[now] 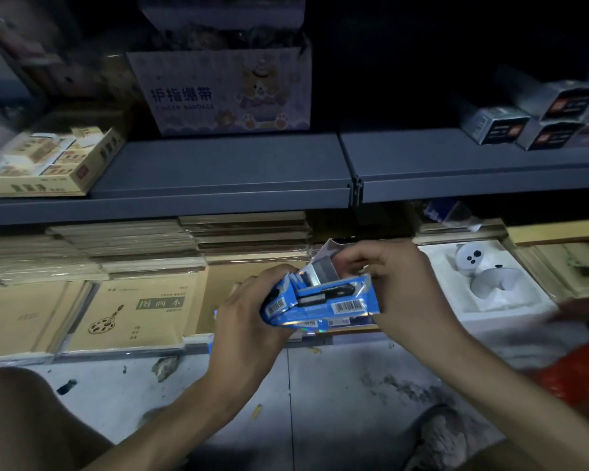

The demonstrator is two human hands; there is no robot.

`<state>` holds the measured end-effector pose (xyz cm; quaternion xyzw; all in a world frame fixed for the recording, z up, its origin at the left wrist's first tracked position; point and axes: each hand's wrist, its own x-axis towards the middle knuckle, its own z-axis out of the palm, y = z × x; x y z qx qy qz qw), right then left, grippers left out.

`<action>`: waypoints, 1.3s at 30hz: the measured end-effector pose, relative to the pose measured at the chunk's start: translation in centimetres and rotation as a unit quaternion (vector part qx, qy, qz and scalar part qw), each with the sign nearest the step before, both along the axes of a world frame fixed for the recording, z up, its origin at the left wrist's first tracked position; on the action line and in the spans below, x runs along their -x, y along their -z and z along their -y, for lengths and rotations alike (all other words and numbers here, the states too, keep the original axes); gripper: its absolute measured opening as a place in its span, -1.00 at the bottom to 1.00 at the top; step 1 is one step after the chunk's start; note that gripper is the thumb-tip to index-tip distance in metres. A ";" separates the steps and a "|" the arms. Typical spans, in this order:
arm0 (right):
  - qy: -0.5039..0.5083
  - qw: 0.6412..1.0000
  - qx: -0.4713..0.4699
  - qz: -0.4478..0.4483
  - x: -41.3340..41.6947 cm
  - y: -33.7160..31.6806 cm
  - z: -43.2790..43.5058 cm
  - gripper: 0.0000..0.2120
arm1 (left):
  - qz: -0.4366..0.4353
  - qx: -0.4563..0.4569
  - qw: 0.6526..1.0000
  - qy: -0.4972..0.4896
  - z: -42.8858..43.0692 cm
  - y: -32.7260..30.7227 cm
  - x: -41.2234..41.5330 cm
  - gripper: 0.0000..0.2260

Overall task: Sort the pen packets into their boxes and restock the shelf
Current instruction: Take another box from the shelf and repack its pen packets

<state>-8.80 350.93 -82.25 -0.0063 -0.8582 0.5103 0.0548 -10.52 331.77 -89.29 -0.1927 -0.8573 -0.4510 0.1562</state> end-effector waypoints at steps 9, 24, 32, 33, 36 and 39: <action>0.060 0.991 0.100 0.061 -1.9 -4.2 0.1 -0.49 | 0.045 0.020 0.998 -0.038 0.6 0.6 1.1 -0.35; 0.142 0.968 0.158 -0.133 -2.1 -5.6 -3.7 -0.84 | 0.149 -0.097 0.984 -0.020 0.6 0.4 1.2 -0.55; 0.166 0.974 0.065 -0.140 -1.3 -3.6 -5.3 -0.91 | 0.181 -0.153 0.972 0.006 0.1 -0.1 1.2 -0.58; 0.164 0.974 0.056 -0.143 -1.2 -3.4 -5.3 -0.92 | 0.180 -0.155 0.971 0.007 0.0 -0.1 1.2 -0.58; 0.156 0.977 0.041 -0.141 -1.0 -3.0 -5.3 -0.92 | 0.175 -0.152 0.973 0.008 -0.3 -0.2 1.1 -0.56; 0.157 0.976 0.033 -0.144 -0.9 -3.0 -5.4 -0.91 | 0.164 -0.146 0.976 0.003 -0.3 -0.5 1.0 -0.53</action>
